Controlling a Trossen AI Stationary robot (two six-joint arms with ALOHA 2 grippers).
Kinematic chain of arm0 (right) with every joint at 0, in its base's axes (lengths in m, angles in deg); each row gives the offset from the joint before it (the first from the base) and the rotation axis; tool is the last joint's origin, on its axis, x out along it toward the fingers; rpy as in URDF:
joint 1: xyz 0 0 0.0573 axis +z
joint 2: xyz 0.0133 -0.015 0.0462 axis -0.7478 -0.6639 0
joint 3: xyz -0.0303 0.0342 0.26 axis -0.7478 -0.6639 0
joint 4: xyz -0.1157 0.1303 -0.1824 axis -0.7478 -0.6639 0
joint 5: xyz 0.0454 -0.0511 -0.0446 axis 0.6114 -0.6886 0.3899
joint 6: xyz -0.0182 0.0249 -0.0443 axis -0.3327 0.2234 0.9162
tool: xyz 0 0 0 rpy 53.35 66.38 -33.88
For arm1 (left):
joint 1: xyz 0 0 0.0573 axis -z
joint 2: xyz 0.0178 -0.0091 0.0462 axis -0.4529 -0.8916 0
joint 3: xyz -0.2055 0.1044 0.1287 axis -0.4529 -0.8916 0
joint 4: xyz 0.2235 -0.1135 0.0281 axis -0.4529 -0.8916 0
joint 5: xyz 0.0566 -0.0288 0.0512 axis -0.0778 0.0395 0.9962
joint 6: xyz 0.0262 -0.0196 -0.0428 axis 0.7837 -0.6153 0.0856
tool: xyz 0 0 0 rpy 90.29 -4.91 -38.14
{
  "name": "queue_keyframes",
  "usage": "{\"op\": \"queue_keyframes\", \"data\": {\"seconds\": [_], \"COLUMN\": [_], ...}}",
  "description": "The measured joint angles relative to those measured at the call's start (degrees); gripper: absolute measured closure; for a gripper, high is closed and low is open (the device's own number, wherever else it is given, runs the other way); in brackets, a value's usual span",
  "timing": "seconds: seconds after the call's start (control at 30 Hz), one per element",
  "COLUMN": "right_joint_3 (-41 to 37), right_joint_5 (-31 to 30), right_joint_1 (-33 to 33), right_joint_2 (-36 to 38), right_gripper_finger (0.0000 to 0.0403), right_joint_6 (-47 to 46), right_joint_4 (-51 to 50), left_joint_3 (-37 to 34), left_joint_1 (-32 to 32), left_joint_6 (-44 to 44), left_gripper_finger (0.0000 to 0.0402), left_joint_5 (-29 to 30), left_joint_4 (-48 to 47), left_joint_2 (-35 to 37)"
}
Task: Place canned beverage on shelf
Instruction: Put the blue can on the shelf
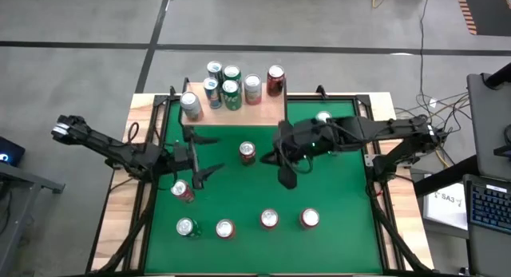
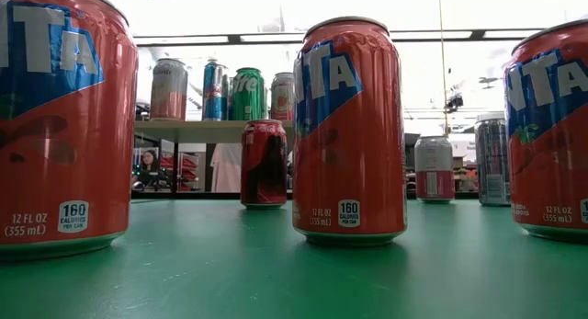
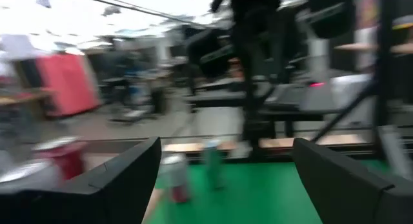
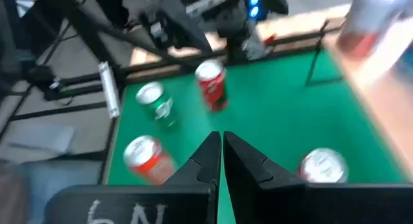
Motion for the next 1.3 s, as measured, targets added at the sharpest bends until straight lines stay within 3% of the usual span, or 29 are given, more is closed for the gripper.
{"op": "queue_keyframes", "data": {"seconds": [0.37, 0.5, 0.6, 0.67, 0.8, 1.13, 1.3], "right_joint_3": [0.0, 0.0, 0.0, -1.1, -3.8, -12.1, -15.9], "right_joint_5": [-0.5, -1.8, -6.2, -6.9, -0.5, 1.2, 2.0], "right_joint_1": [3.0, 1.9, -0.9, -3.3, -10.5, -35.9, -43.0], "right_joint_2": [-0.8, -0.9, -0.9, 0.0, 4.0, 9.6, 11.2], "right_gripper_finger": [0.0394, 0.0394, 0.0394, 0.0394, 0.0394, 0.0394, 0.0394], "right_joint_6": [-14.2, -24.0, -31.7, -34.1, -30.8, -21.7, -17.0], "right_joint_4": [-18.4, -34.1, -49.0, -49.8, -47.1, -50.3, -50.3], "left_joint_3": [8.6, 11.5, 14.2, 16.0, 17.7, 17.6, 17.6], "left_joint_1": [2.2, 2.2, 2.2, 2.2, 2.2, 2.5, 2.8], "left_joint_6": [-2.8, -3.5, -3.9, -3.8, -2.0, -2.6, -1.5], "left_gripper_finger": [0.0068, 0.0068, 0.0068, 0.0068, 0.0068, 0.0068, 0.0068], "left_joint_5": [-0.5, 1.1, 2.5, 2.9, 3.0, 4.3, 10.0], "left_joint_4": [-10.3, -14.8, -18.6, -21.6, -23.5, -26.0, -28.4], "left_joint_2": [-9.1, -11.8, -12.6, -12.6, -12.0, -9.3, -5.2]}}
